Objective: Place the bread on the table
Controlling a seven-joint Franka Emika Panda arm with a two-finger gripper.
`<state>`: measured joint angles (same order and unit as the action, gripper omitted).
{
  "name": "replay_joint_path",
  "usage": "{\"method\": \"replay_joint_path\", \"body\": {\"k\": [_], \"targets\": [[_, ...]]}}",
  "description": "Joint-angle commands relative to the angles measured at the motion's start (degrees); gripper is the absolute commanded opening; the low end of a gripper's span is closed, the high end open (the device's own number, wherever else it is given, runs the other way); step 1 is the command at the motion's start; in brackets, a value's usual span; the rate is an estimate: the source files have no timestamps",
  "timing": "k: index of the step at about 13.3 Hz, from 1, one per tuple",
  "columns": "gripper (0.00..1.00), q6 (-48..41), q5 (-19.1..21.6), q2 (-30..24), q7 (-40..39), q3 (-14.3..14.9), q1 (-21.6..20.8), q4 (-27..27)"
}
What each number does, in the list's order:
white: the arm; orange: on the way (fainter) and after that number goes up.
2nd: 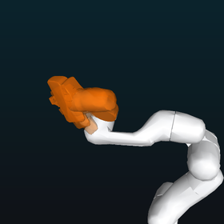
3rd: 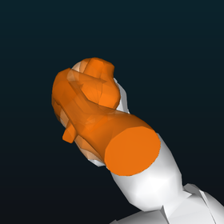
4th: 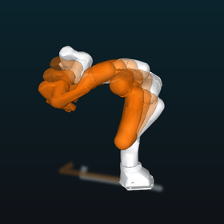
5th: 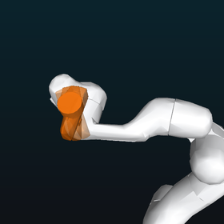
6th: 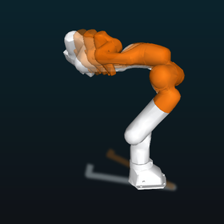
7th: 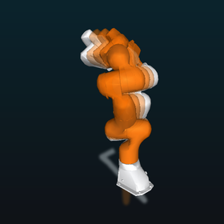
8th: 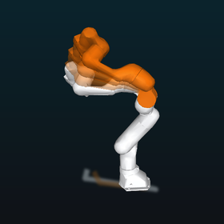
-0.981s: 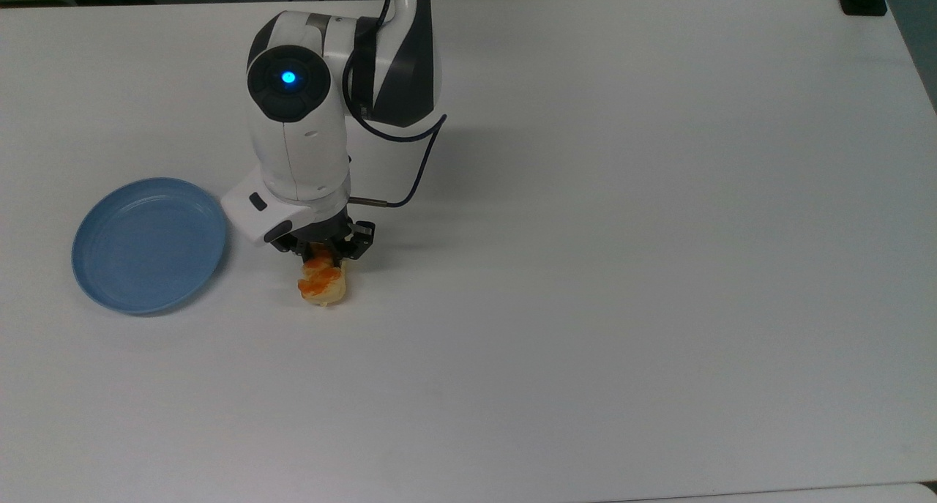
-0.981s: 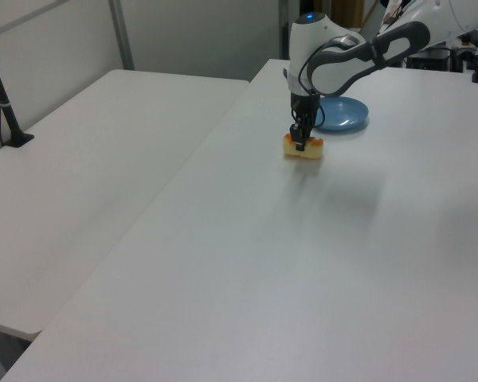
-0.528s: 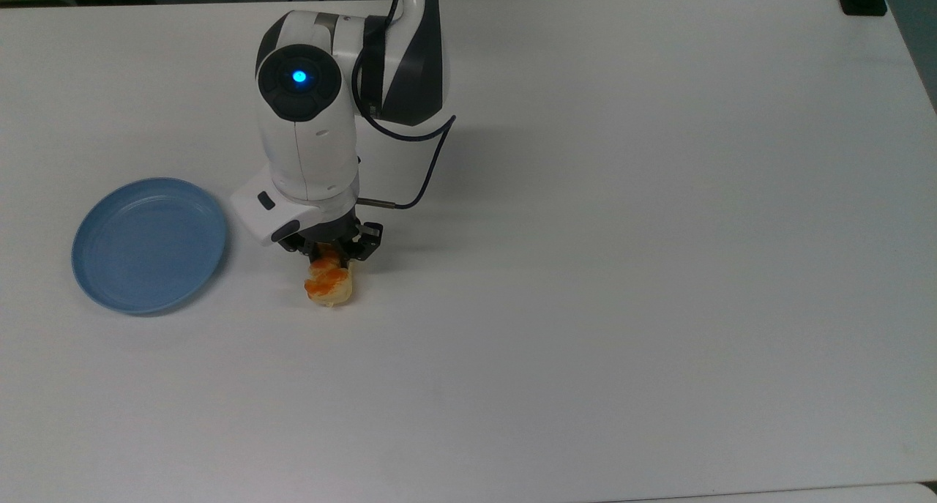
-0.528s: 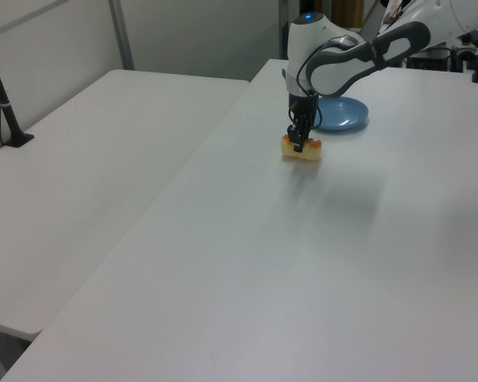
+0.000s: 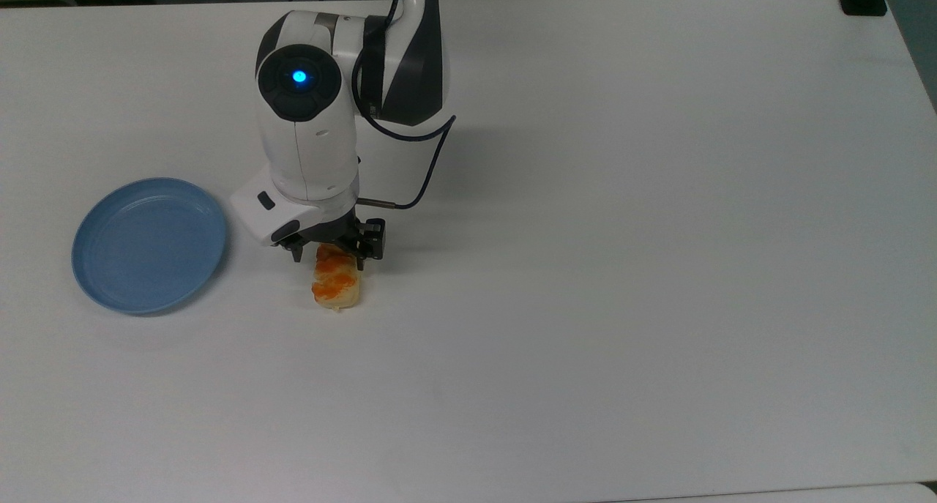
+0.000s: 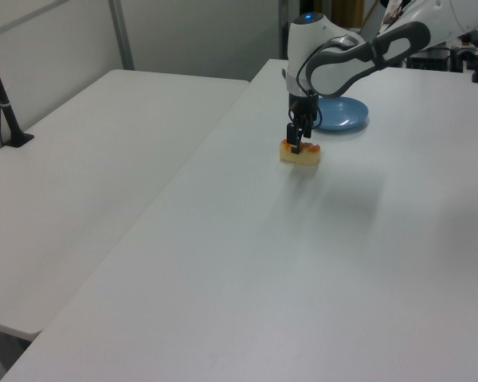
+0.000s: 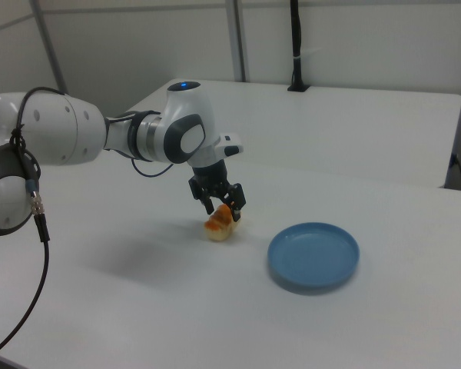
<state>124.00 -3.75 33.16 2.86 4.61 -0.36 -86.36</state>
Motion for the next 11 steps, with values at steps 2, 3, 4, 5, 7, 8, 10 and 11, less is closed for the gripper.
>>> {"method": "replay_joint_path", "body": {"k": [2,3,4,5,7,8,10,11], "targets": [[1.00,-1.75,-0.73,-1.61,1.28,0.23,-0.61,-0.83],[1.00,-1.83,-0.73,-1.70,1.28,0.23,-0.61,-0.83],[1.00,-2.01,-0.73,-1.87,1.28,0.23,-0.70,-0.83],[1.00,-2.88,-0.73,-2.83,1.62,0.31,-1.04,-0.83],[1.00,-6.21,-0.65,-6.25,3.02,0.31,-2.27,-0.83],[1.00,-8.58,-0.73,-8.44,4.16,0.31,-3.06,-0.91],[1.00,-14.64,-1.08,-13.62,6.28,0.58,-5.25,-1.18],[1.00,-17.97,-1.61,-16.35,6.55,0.58,-5.88,-1.35]]}}
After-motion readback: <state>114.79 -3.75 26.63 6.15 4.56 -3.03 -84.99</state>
